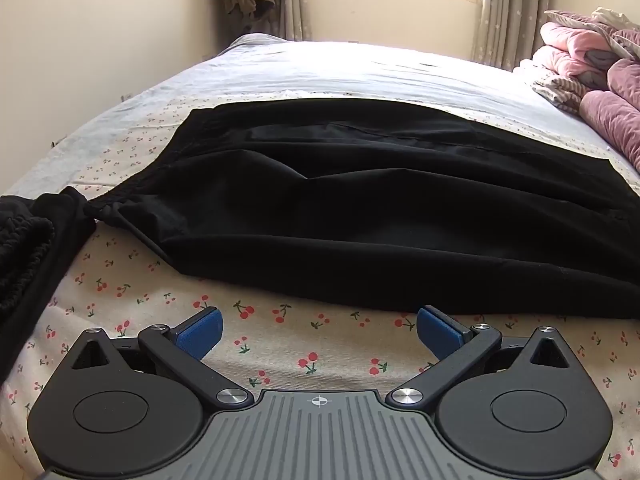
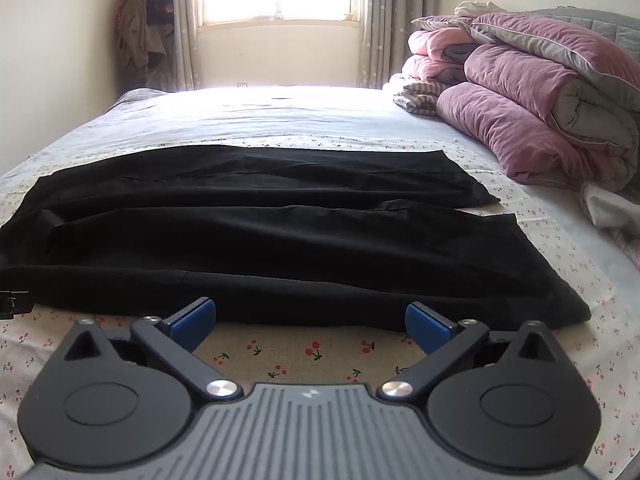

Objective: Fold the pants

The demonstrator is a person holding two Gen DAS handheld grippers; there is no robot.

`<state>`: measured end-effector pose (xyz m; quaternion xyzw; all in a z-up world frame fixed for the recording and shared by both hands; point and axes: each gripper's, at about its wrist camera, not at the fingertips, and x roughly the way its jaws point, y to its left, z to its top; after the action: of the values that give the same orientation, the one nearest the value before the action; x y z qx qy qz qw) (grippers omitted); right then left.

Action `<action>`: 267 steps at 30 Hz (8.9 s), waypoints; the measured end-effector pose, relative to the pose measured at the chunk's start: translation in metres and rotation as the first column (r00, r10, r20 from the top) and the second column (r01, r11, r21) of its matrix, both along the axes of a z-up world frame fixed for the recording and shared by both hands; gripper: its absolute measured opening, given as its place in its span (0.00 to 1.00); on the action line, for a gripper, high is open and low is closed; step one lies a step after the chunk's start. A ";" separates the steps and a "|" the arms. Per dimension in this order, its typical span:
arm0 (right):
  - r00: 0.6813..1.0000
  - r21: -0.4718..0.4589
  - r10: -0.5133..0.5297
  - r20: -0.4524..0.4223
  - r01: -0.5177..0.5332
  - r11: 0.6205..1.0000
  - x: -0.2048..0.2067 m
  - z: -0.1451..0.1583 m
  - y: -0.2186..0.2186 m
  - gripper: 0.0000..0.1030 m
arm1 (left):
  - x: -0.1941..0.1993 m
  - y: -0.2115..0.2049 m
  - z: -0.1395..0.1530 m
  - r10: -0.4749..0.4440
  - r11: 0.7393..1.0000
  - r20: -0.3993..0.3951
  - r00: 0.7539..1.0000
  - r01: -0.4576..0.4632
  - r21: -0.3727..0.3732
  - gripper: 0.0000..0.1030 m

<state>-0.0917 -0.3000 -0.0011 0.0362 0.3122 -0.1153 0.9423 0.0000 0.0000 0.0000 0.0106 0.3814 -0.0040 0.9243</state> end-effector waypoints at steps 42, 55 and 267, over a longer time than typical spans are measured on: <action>0.990 0.050 -0.132 -0.058 0.135 0.990 0.012 -0.003 -0.045 0.88 | 0.011 0.027 0.004 0.040 0.996 -0.021 0.999 -0.041 -0.074 1.00; 0.769 0.273 -0.588 -0.251 0.638 0.720 -0.027 -0.028 -0.210 0.85 | 0.068 0.193 -0.001 0.393 0.806 -0.181 0.902 -0.432 -0.405 1.00; 0.904 0.292 -0.379 -0.197 0.423 0.858 -0.024 -0.028 -0.164 0.00 | 0.068 0.161 0.004 0.146 0.973 -0.078 0.986 -0.157 -0.169 0.00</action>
<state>-0.1159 -0.4642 -0.0287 0.2487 0.3742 -0.2577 0.8554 0.0680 0.1609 0.0044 -0.0998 0.4091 0.0329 0.9064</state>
